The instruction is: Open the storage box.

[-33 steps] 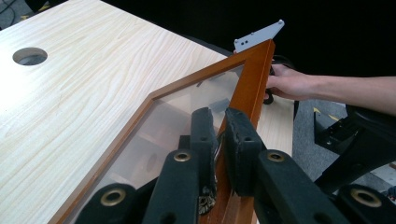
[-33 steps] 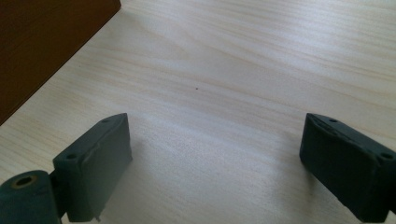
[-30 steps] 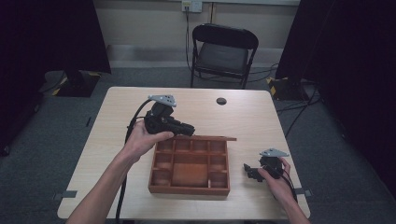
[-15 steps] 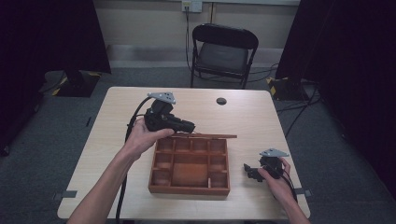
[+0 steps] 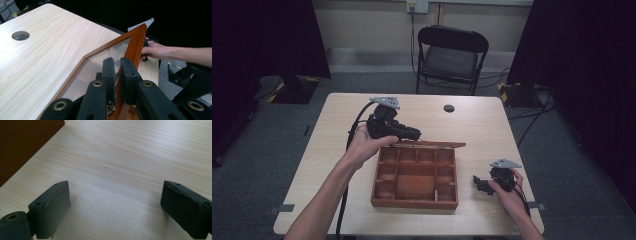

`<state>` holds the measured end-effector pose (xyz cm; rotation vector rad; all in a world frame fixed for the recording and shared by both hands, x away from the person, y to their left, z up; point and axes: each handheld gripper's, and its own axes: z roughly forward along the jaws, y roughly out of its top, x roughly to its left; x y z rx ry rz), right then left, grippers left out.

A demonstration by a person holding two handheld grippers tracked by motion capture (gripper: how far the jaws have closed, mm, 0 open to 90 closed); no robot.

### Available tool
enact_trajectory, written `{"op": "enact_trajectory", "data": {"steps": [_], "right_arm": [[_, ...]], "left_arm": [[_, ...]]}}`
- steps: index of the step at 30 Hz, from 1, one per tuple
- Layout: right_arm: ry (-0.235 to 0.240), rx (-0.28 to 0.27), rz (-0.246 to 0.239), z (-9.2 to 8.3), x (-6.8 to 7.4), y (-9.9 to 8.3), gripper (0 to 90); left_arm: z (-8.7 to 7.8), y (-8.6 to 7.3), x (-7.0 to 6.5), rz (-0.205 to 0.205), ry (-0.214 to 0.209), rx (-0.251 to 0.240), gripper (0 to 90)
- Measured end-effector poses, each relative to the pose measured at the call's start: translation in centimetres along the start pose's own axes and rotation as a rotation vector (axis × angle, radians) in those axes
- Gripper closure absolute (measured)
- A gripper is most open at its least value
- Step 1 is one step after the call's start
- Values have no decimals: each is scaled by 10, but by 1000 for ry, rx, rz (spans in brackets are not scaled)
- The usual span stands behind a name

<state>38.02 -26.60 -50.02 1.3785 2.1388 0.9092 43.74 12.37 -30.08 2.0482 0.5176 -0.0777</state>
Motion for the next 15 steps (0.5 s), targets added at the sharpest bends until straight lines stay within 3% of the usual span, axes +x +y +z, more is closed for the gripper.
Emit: {"op": "enact_trajectory", "data": {"steps": [15], "right_arm": [[1,0,0,0,0,0,85]], "left_arm": [[1,1,1,5,13,-1,817]]}}
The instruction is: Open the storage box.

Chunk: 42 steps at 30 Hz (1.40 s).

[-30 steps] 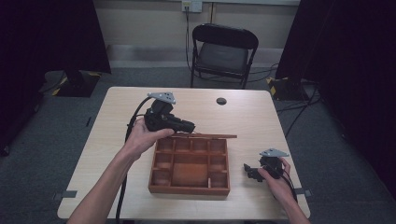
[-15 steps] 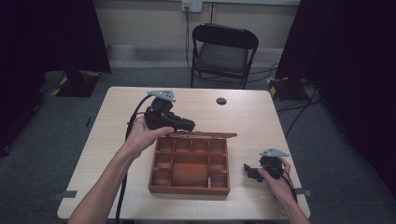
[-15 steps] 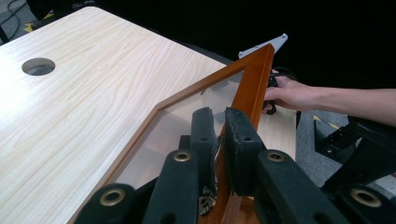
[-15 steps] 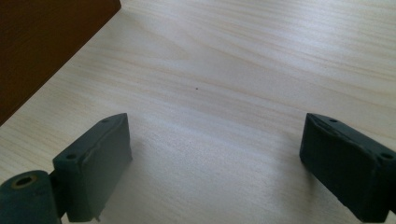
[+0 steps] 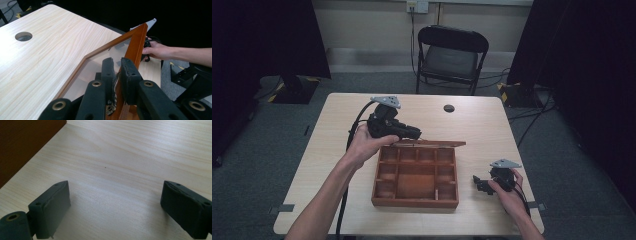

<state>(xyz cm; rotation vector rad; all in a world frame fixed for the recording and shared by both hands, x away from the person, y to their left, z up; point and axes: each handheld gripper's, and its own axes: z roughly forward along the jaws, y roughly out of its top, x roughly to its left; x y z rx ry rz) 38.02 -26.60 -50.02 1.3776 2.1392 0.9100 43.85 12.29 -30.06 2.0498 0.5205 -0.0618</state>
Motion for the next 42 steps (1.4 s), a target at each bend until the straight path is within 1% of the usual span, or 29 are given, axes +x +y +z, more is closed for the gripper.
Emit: {"op": "enact_trajectory", "data": {"steps": [9,10,19,42], "right_arm": [[1,0,0,0,0,0,85],[1,0,0,0,0,0,85],[1,-1,-1,0,0,0,85],[1,1,1,0,0,0,85]], "left_arm": [[0,0,0,-4,-1,-2,819],[0,0,0,3,-1,0,818],[0,0,0,4,1,1,819],[0,0,1,-1,-2,-5,828]]}}
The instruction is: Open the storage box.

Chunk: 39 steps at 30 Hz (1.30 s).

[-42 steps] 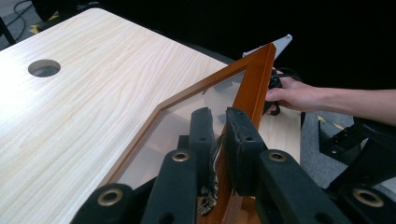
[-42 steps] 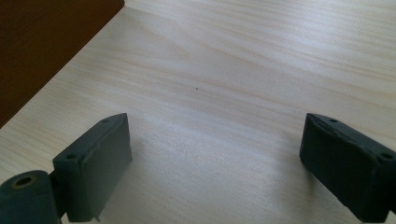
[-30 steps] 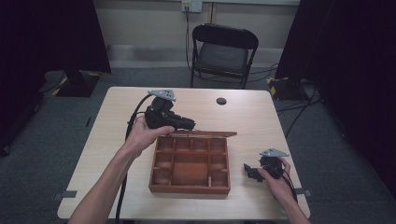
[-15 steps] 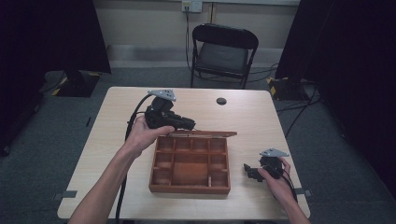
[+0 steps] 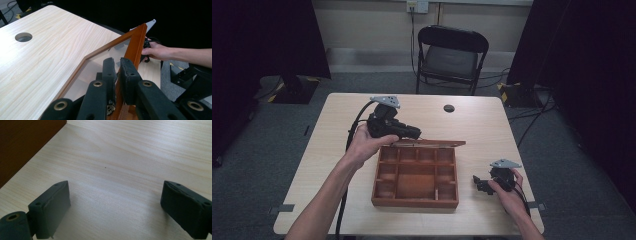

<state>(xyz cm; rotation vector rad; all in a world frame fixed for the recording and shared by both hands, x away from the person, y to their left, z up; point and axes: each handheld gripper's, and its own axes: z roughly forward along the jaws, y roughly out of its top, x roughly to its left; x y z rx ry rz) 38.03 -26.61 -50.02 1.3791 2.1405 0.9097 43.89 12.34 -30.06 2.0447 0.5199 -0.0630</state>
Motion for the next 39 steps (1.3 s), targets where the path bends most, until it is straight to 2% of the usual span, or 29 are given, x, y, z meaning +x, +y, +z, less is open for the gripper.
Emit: {"op": "enact_trajectory", "data": {"steps": [39], "right_arm": [[0,1,1,0,0,0,84]], "left_arm": [[0,0,0,-1,4,-8,833]]}}
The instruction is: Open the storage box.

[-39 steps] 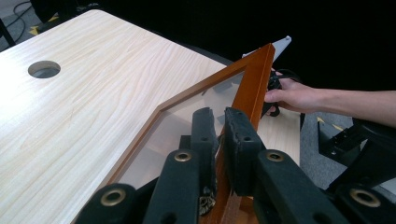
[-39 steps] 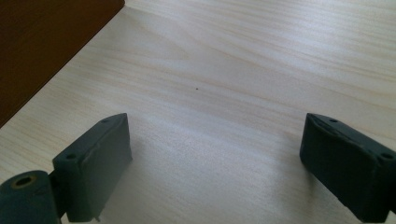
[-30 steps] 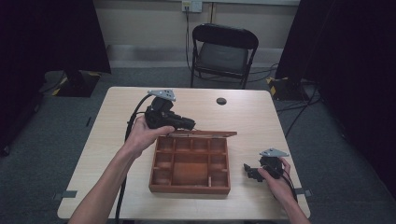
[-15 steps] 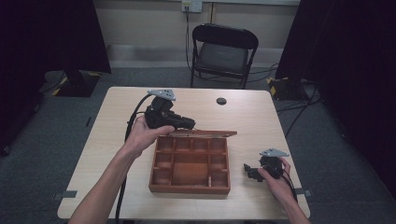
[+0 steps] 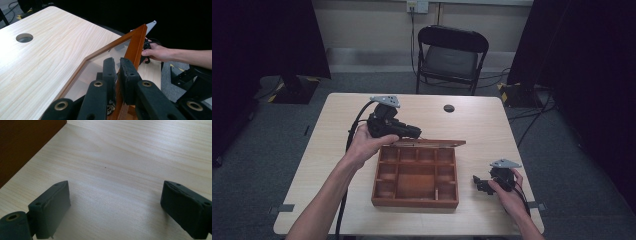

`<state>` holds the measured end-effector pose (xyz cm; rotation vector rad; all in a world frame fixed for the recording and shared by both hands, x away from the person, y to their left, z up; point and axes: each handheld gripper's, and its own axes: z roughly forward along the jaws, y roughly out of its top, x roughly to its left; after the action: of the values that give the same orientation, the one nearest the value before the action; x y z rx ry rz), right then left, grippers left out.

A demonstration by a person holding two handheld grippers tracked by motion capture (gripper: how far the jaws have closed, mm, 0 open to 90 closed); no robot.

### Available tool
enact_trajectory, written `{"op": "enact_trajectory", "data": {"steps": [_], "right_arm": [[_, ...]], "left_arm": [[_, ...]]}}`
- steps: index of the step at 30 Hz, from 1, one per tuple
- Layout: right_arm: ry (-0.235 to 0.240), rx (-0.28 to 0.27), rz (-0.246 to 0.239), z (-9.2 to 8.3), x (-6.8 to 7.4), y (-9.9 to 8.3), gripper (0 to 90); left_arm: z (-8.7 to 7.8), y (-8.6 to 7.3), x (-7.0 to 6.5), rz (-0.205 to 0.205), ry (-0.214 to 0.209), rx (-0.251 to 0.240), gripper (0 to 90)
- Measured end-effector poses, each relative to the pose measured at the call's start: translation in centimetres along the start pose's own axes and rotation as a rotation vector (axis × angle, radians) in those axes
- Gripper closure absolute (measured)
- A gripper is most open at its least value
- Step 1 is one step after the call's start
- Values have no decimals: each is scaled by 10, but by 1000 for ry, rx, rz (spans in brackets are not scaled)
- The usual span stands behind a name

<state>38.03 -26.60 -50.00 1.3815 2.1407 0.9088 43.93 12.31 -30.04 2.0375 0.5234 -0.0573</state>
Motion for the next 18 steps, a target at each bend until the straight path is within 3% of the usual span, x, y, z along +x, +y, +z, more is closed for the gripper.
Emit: {"op": "enact_trajectory", "data": {"steps": [18], "right_arm": [[0,0,0,0,0,0,84]], "left_arm": [[0,0,0,0,5,-3,835]]}}
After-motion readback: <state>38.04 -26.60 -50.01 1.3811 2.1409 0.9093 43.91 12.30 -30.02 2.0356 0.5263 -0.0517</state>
